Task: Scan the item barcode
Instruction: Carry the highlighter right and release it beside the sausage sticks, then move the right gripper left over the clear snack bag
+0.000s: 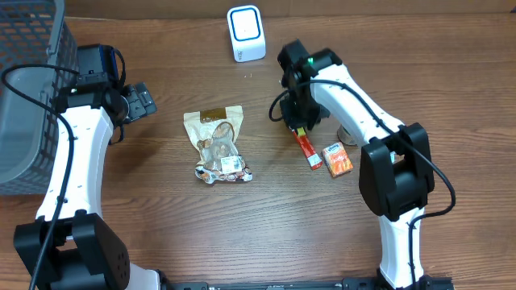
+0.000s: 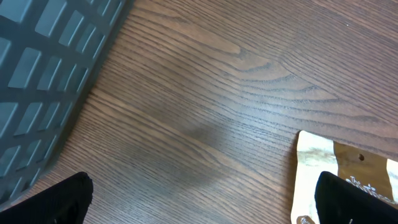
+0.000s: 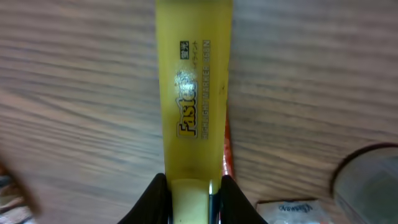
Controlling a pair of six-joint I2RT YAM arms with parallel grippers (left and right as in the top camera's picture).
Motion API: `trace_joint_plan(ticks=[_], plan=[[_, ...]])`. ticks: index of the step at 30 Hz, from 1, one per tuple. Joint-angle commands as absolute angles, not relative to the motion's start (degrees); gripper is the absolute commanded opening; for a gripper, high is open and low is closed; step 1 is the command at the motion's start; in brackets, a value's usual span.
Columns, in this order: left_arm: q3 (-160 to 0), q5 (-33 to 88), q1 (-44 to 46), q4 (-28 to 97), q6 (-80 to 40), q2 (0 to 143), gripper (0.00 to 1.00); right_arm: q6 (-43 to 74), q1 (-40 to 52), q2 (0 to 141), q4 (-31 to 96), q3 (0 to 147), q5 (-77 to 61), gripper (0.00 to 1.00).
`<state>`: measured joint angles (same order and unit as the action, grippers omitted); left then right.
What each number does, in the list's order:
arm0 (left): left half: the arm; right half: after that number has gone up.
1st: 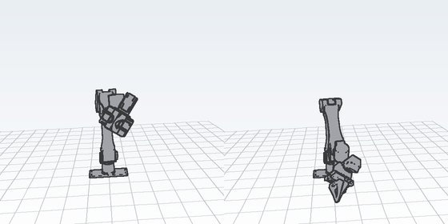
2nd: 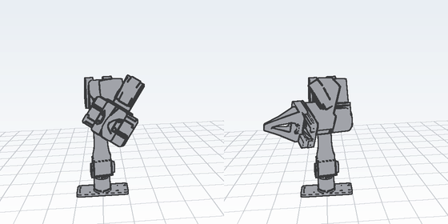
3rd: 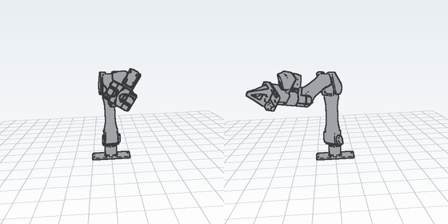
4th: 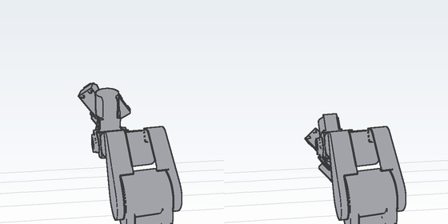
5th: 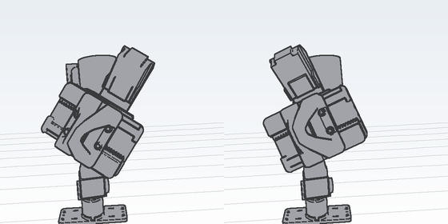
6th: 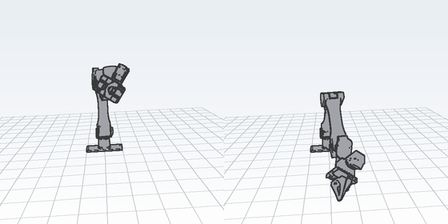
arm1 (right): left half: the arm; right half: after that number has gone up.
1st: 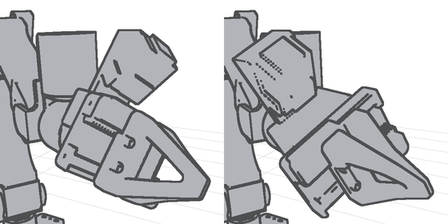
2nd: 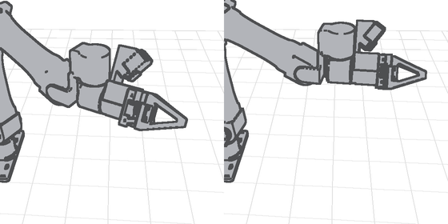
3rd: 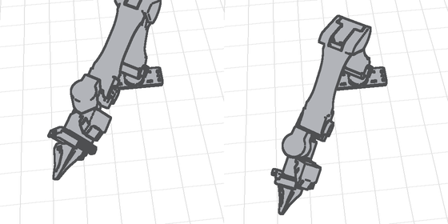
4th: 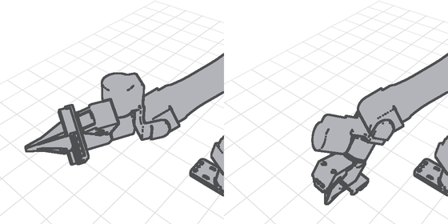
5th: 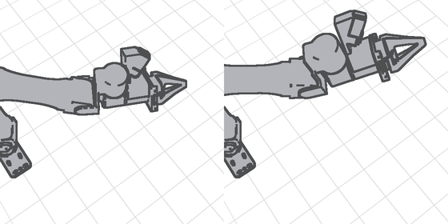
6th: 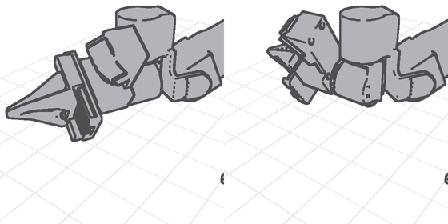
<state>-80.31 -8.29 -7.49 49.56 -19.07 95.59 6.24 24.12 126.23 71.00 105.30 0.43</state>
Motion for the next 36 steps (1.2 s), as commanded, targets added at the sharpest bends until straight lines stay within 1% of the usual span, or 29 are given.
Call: trace_joint_plan(ticks=[1,2,3,4,5,8,10,15,20,22,23,24,25,26,29,32,36], plan=[[-81.12,-7.86,-7.09,49.47,-17.98,94.8,1.0,6.15,23.35,126.17,69.67,102.32,1.69,0.43],[-81.12,-7.86,-7.09,49.47,-17.98,94.8,1.0,6.15,23.33,126.17,69.67,101.91,2.57,0.58],[-81.12,-7.86,-7.09,49.47,-17.98,94.8,1.0,6.15,23.31,126.19,69.67,101.6,3.64,0.68],[-81.12,-7.86,-7.09,49.47,-17.98,94.8,1.0,6.15,23.22,126.17,69.67,101.58,4.49,0.8],[-81.12,-7.88,-7.09,49.47,-17.98,94.8,1.0,6.13,23.11,126.15,69.47,101.62,4.69,0.89],[-81.12,-7.88,-7.09,49.47,-17.98,94.8,1.0,6.15,22.9,126.1,69.04,103.31,3.62,0.89],[-81.12,-7.88,-7.09,49.47,-17.98,94.8,1.0,6.15,22.9,125.99,69.25,105.93,0.3,1.0],[-81.12,-7.86,-7.09,49.45,-17.98,94.8,1.0,6.15,24.34,125.58,68.34,113.01,-10.87,1.0],[-81.12,-7.88,-7.09,49.47,-17.98,94.8,1.0,6.28,25.23,125.78,58.41,113.38,-30.89,1.0],[-81.12,-7.86,-7.09,49.47,-17.98,94.8,1.0,8.95,25.76,126.19,54.52,112.86,-34.48,0.99],[-81.12,-7.86,-7.09,49.47,-17.98,94.8,1.0,10.37,26.11,126.41,53.1,112.6,-34.15,0.95],[-81.12,-7.86,-7.09,49.47,-17.98,94.8,1.0,11.16,26.65,126.89,51.64,112.38,-33.34,0.88],[-81.12,-7.88,-7.09,49.47,-17.98,94.8,1.0,11.16,27.18,127.24,50.68,112.27,-32.45,0.85],[-81.12,-7.88,-7.09,49.47,-17.98,94.8,1.0,11.16,27.81,127.72,49.5,112.01,-31.27,0.84],[-81.12,-7.86,-7.09,49.47,-17.98,94.8,1.0,11.42,30.15,128.97,46.22,111.07,-26.04,0.84],[-81.12,-7.86,-7.09,49.47,-17.98,94.8,1.0,12.25,32.71,130.3,43.59,110.93,-18.61,0.87],[-81.12,-7.86,-7.09,49.47,-17.98,94.8,1.0,12.25,36.16,132.81,39.83,110.93,-11.05,0.88]])
